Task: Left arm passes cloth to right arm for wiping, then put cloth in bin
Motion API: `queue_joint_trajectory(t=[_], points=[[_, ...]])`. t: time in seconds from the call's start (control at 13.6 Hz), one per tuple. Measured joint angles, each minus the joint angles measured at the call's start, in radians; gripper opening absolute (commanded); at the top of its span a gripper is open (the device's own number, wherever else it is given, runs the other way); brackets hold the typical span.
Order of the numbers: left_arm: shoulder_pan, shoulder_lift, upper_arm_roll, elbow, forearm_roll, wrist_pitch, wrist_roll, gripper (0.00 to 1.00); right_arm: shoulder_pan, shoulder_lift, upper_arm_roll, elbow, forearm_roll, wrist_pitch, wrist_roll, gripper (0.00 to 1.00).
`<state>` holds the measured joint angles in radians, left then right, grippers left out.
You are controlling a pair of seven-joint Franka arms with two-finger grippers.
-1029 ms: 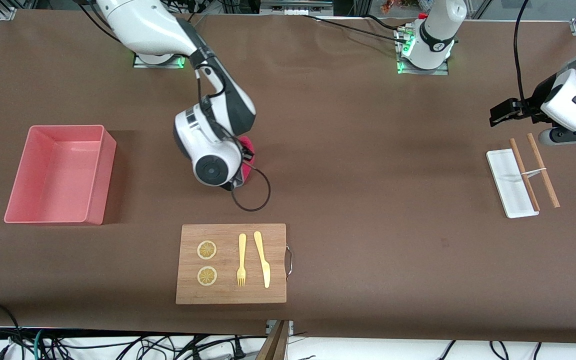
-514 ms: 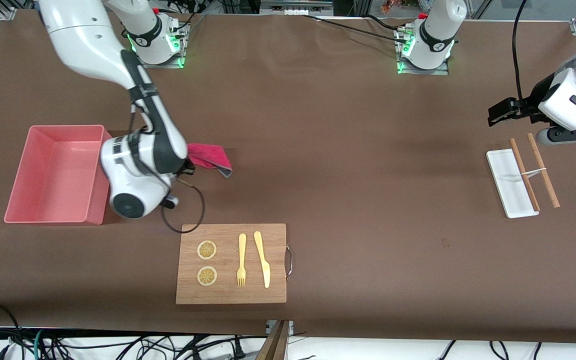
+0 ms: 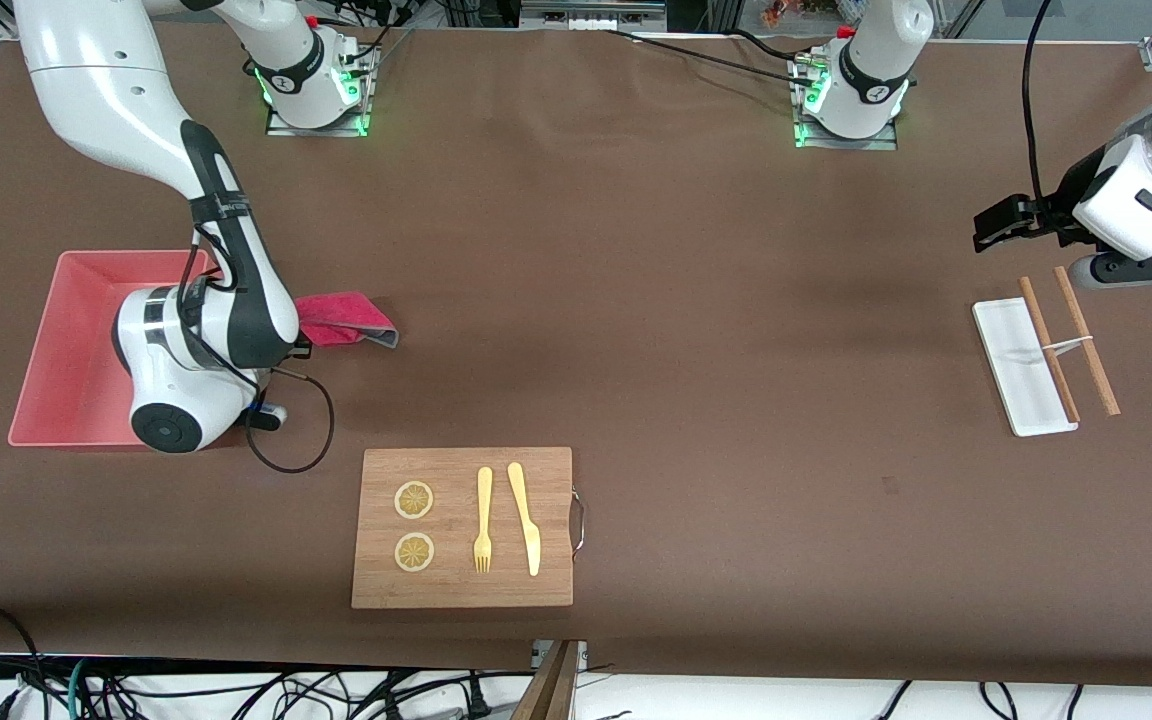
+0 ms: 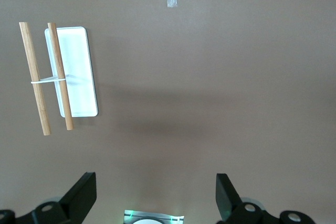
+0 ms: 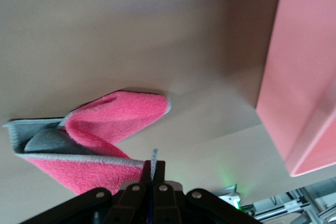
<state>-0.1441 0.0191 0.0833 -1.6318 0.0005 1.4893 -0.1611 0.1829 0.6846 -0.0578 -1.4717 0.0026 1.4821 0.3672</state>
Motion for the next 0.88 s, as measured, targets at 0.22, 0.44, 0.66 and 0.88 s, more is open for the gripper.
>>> queue_joint_trajectory(t=[0.22, 0.44, 0.66, 0.88], points=[[0.0, 0.0, -0.007, 0.001, 0.0, 0.0, 0.0, 1.0, 0.0, -0.021, 0.001, 0.071, -0.072, -0.08, -0.084, 0.0], [0.0, 0.0, -0.024, 0.001, 0.0, 0.0, 0.0, 1.0, -0.001, -0.034, -0.03, 0.186, -0.085, -0.198, -0.168, 0.0], [0.0, 0.0, -0.025, 0.002, 0.0, 0.0, 0.0, 1.0, -0.007, -0.05, -0.052, 0.305, -0.086, -0.316, -0.211, 0.0], [0.0, 0.0, -0.027, 0.002, 0.0, 0.0, 0.0, 1.0, -0.006, -0.075, -0.085, 0.386, -0.091, -0.414, -0.282, 0.0]])
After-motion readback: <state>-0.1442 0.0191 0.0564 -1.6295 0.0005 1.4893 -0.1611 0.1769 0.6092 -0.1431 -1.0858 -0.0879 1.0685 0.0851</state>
